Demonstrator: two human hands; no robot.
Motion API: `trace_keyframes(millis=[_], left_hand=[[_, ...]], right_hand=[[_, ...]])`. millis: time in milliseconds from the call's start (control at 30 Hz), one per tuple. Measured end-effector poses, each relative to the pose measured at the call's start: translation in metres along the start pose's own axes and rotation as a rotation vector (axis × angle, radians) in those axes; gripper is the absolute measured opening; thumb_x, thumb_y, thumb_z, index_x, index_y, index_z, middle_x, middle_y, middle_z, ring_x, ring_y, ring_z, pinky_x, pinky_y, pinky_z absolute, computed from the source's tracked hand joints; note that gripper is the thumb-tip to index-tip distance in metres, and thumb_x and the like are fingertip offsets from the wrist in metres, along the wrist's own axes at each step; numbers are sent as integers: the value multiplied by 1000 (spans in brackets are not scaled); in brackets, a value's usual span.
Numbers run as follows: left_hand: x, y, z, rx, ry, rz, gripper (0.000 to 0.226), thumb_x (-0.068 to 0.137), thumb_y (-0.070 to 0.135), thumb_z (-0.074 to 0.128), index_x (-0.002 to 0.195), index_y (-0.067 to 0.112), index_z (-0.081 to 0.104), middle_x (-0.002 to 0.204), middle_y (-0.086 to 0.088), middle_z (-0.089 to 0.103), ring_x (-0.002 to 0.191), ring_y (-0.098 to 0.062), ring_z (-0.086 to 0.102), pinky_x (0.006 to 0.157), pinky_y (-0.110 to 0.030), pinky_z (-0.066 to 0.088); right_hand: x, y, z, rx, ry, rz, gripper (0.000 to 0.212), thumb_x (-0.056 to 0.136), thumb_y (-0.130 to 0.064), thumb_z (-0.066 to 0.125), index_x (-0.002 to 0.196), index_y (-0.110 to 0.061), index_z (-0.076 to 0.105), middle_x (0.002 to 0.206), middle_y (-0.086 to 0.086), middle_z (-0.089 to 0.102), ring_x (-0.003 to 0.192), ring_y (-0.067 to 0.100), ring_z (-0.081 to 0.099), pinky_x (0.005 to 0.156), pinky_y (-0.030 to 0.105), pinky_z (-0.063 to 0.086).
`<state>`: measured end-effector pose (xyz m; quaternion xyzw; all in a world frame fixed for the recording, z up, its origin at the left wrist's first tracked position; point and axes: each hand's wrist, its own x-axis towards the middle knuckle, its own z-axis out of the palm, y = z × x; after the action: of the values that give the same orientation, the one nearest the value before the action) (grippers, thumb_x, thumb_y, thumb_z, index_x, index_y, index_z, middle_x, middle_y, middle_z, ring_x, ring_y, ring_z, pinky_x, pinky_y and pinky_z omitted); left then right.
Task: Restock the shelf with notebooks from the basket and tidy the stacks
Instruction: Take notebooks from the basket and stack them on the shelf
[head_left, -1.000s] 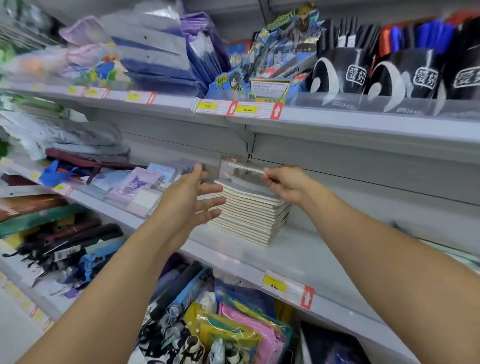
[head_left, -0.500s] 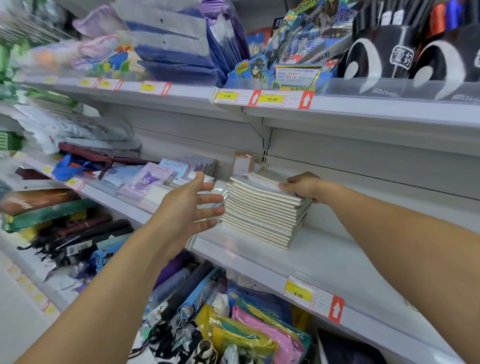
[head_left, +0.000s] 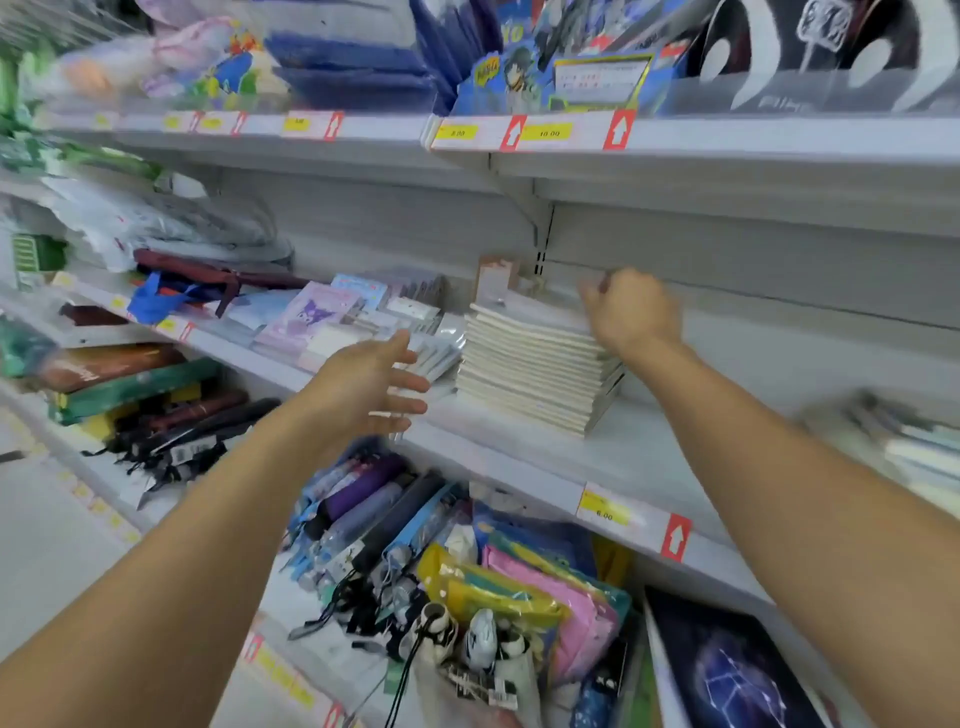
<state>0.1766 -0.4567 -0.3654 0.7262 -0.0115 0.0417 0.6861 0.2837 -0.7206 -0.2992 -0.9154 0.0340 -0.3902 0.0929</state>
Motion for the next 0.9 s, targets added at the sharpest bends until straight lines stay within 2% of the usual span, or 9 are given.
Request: trace_keyframes(millis=[67, 133, 167, 300, 367, 533, 667, 767, 900], left_hand=[[-5, -13, -11, 272, -58, -6, 42, 99, 49, 45, 115, 14, 60, 105, -9, 69, 79, -21, 68, 62, -28, 56], [-13, -33, -24, 608, -191, -78, 40, 100, 47, 43, 111, 13, 59, 106, -9, 68, 85, -21, 69, 63, -28, 54], [-21, -44, -32, 761, -276, -149, 38, 100, 46, 43, 109, 13, 58, 106, -8, 68, 89, -21, 68, 64, -27, 54], [-74, -86, -63, 1075, -437, -398, 32, 98, 43, 48, 107, 14, 60, 103, -5, 69, 94, -20, 69, 75, -34, 58], [-110, -96, -75, 1129, -462, -508, 35, 98, 43, 48, 114, 13, 58, 104, -4, 70, 98, -20, 69, 83, -37, 58], [-177, -106, -91, 1233, -518, -669, 36, 97, 48, 47, 116, 18, 58, 104, 1, 70, 96, -14, 68, 84, -36, 57], [-197, -122, -88, 1236, -577, -740, 41, 96, 50, 48, 123, 20, 56, 109, 2, 68, 101, -14, 66, 91, -37, 56], [-192, -125, -86, 1138, -538, -698, 40, 96, 50, 48, 123, 21, 56, 111, 3, 68, 103, -15, 66, 92, -38, 55], [-179, -136, -98, 1264, -505, -623, 41, 97, 51, 45, 124, 21, 57, 111, 3, 65, 103, -14, 64, 88, -35, 56]], right_hand=[[-67, -27, -8, 423, 320, -4, 40, 97, -38, 46, 85, -7, 67, 81, 10, 69, 77, 27, 61, 64, 34, 41], [-156, -62, 9, 840, 255, -41, 38, 96, -31, 50, 74, -3, 62, 68, 10, 63, 65, 24, 56, 60, 37, 40], [-203, -77, 28, 900, 47, -52, 38, 96, -30, 52, 71, -4, 62, 65, 10, 62, 62, 23, 56, 59, 38, 42], [-389, -108, 106, 765, -1237, 192, 51, 91, -44, 66, 71, 2, 63, 66, 18, 68, 50, 27, 63, 60, 40, 58], [-462, -100, 127, 613, -1497, 190, 53, 89, -50, 67, 70, -2, 57, 63, 16, 62, 48, 28, 60, 57, 38, 57], [-535, -102, 135, 495, -1586, 277, 57, 79, -66, 68, 72, -13, 51, 63, 6, 55, 61, 27, 61, 64, 39, 55], [-562, -108, 146, 394, -1501, 230, 68, 59, -77, 73, 92, -19, 61, 91, 0, 69, 79, 22, 67, 58, 27, 48], [-569, -110, 154, 411, -1487, 309, 72, 57, -71, 80, 102, -18, 63, 98, 1, 71, 86, 22, 68, 63, 28, 50], [-558, -117, 166, 450, -1607, 369, 60, 71, -48, 85, 109, -7, 61, 103, 10, 68, 88, 26, 67, 71, 34, 58]])
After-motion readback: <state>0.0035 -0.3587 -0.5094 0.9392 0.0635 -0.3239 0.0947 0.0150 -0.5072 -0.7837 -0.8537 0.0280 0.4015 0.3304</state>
